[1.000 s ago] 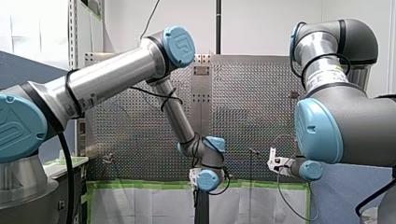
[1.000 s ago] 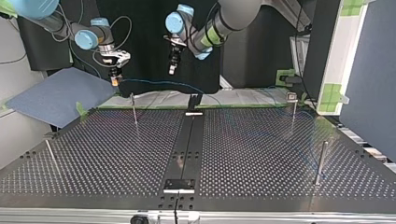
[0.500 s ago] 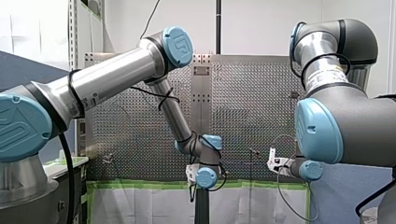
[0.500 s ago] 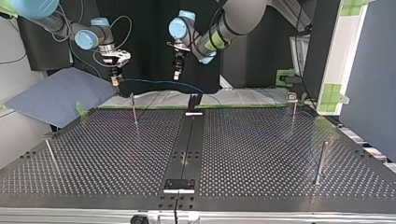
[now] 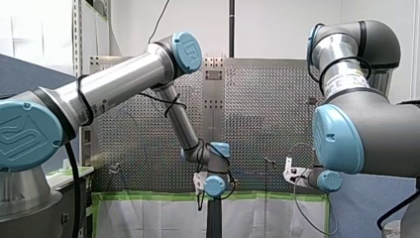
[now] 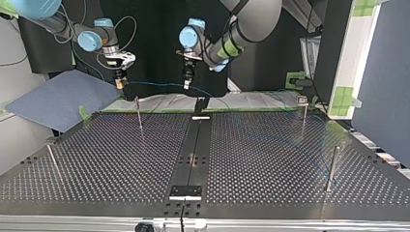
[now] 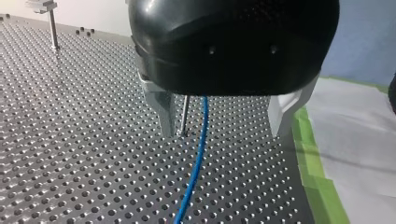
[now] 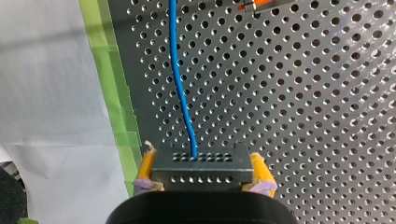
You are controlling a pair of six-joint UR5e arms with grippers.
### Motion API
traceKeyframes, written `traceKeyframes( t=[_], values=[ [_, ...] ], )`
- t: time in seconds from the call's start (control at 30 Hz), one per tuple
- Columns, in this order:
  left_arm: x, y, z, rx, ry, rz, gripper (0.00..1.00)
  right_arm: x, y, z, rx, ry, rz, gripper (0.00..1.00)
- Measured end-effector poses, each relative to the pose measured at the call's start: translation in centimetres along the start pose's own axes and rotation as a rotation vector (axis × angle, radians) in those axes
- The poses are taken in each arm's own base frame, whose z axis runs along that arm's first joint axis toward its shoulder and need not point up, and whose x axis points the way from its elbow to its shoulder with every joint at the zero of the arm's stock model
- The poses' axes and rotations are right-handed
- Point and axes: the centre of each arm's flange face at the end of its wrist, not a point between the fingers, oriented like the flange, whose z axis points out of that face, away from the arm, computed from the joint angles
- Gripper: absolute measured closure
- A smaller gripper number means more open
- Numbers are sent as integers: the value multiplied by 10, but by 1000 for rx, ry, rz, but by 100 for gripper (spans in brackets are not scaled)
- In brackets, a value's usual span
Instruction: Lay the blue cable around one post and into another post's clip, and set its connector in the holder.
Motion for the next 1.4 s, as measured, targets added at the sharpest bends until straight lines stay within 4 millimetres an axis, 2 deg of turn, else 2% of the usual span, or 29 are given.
traceKeyframes(
  t=[0.47, 0.53, 0.6, 0.63, 0.7, 0.73, 0.8, 0.83, 0.9, 0.93, 1.0, 1.13, 1.17, 1.4],
  values=[
    [-12, 6, 21, -15, -11, -6, 0, 0, 0, 0, 0, -1, 0, 100],
    [-12, 8, 23, -19, -11, -4, 3, 0, 0, 0, 0, -1, 0, 100],
    [-12, 9, 24, -22, -9, 1, 12, 0, 0, 0, 0, 0, 0, 100],
    [-12, 10, 24, -23, -8, 2, 12, 0, 0, 0, 0, 0, 0, 100],
    [-12, 11, 24, -25, -7, 4, 26, 0, 0, 0, -1, 0, 0, 100],
    [-12, 11, 25, -25, -6, 5, 26, 0, 0, 0, -1, 0, 0, 100],
    [-12, 12, 25, -26, -6, 5, 38, 0, 0, 0, -2, 0, 0, 100],
    [-13, 12, 25, -26, -6, 6, 38, 0, 0, 0, -2, 0, 0, 100],
    [-13, 12, 25, -26, -6, 6, 50, 0, 0, 0, -3, 0, 0, 100],
    [-13, 12, 25, -26, -6, 7, 50, 0, 0, 0, -3, 0, 0, 100],
    [-13, 12, 26, -25, -6, 8, 59, 0, 0, 0, -3, 0, 0, 100],
    [-13, 13, 26, -25, -5, 9, 66, 0, 0, 0, -3, 1, 0, 100],
    [-13, 13, 26, -25, -5, 9, 71, 0, 0, 0, -3, 1, 0, 100],
    [-12, 13, 25, -25, 4, 13, 71, 1, 3, 0, -9, 4, 0, 100]
  ],
)
